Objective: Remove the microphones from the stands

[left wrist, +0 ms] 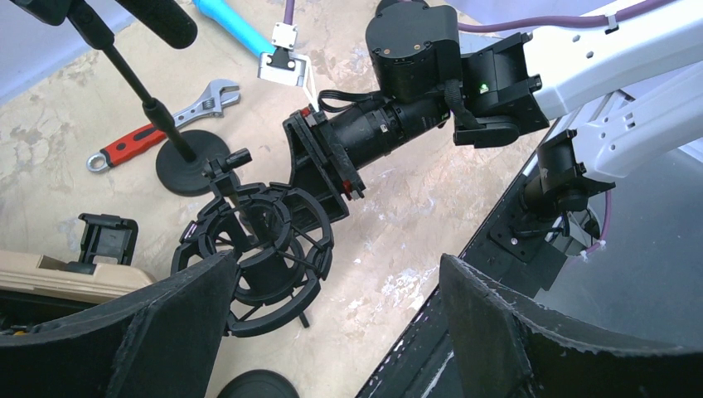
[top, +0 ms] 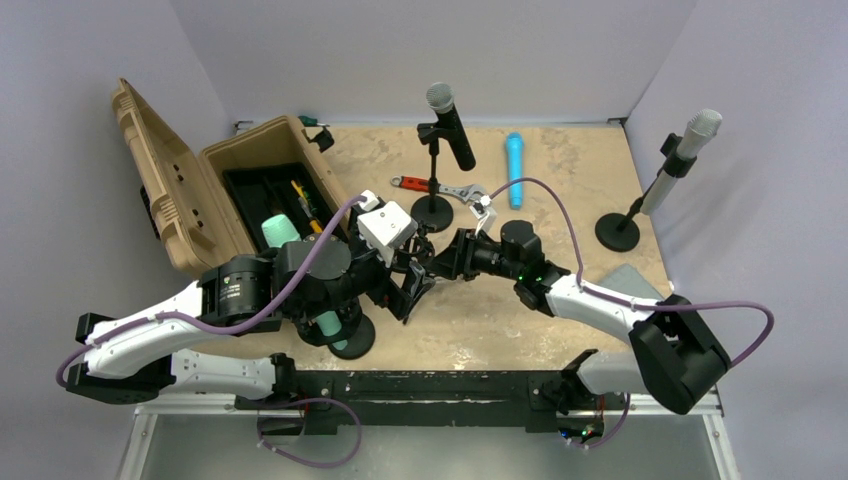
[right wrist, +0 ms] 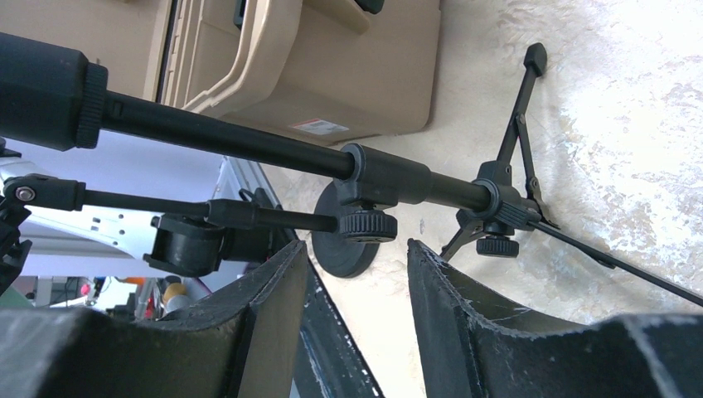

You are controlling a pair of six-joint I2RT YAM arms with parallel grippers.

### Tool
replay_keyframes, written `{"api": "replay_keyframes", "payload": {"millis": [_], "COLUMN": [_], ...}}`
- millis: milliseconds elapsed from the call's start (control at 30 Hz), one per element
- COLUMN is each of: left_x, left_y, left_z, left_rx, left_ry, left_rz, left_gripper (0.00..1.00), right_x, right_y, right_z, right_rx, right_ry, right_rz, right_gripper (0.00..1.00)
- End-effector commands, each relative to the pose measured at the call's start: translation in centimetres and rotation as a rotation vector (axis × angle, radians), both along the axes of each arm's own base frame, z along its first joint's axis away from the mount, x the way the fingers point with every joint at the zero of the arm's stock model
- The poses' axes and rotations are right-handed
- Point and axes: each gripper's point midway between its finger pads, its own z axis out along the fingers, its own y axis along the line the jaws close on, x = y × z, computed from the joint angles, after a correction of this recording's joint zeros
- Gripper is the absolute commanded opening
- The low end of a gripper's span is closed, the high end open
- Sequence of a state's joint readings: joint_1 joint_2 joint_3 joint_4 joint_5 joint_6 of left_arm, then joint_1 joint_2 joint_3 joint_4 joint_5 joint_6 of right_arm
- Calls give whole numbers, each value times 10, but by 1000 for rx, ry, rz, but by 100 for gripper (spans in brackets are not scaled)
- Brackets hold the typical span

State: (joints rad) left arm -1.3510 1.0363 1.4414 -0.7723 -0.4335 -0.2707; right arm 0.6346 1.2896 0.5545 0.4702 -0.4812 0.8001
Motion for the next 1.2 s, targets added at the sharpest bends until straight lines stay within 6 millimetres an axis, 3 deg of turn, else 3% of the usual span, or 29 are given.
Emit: {"api": "replay_keyframes", "payload": {"millis": [0, 333, 433, 533, 700, 767, 800, 867, 900, 1167], "left_x": [-1, 0, 0, 0, 0, 1, 2, 3, 3, 5], "left_y": [-1, 2, 2, 1, 0, 0, 1, 2, 3, 3], "left_z": [8, 6, 6, 5, 5, 5, 5, 5, 5, 4], "left_rx": [-36, -33, -33, -32, -31, -28, -26, -24, -23, -30], "left_ry": [-4, -7, -8, -9, -10, -11, -12, -12, -13, -11], "left_rz": [-1, 6, 5, 1, 1, 6, 10, 17, 18, 23], "left_gripper": [91, 91, 91, 91, 91, 91, 91, 91, 91, 91], "right_x": [11, 28, 29, 28, 34, 35, 35, 37, 39, 44], "right_y": [4, 1, -1, 4, 5, 6, 6, 5, 3, -13], "right_z": [14, 11, 16, 22, 22, 21, 19, 14, 11, -10], "right_rx": [23, -36, -44, -34, -50, -52, -56, -86, -114, -481], "right_ry": [-72, -110, -145, -161, -168, -171, -174, -174, -177, -306], "right_rz": [-13, -69, -71, -41, -51, -44, -43, -53, -68, -221], "right_gripper": [47, 36, 37, 45, 43, 37, 30, 4, 0, 0]}}
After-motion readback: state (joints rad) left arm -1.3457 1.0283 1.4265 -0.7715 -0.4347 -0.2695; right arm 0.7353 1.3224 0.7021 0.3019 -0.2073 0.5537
